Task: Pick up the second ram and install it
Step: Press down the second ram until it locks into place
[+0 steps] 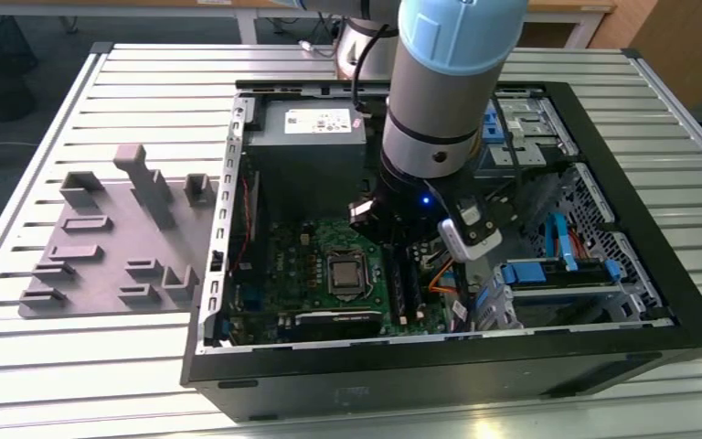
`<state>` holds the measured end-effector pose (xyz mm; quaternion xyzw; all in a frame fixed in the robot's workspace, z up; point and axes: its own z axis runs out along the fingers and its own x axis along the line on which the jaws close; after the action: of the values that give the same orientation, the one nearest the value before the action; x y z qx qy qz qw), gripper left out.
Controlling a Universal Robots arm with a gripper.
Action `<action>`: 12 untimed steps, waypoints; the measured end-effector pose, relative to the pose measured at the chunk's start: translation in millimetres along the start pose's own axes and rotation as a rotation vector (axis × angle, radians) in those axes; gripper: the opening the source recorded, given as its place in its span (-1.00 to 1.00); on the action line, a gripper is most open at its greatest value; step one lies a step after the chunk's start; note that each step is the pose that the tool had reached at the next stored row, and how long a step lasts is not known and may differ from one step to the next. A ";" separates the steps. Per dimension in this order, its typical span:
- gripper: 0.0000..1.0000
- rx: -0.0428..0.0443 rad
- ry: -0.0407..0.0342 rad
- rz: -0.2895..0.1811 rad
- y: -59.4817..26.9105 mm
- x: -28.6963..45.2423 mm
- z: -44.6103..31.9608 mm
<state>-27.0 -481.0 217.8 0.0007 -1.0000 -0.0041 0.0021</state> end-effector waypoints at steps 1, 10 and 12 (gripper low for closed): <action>-0.79 0.0001 0.0001 0.000 0.0 0.0 0.8; -0.79 -0.0016 -0.0005 0.000 0.3 0.0 -4.7; -0.79 -0.0008 -0.0003 0.000 0.2 0.0 -9.3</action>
<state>-27.0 -480.8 227.1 0.0007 -1.0000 -0.0044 0.0020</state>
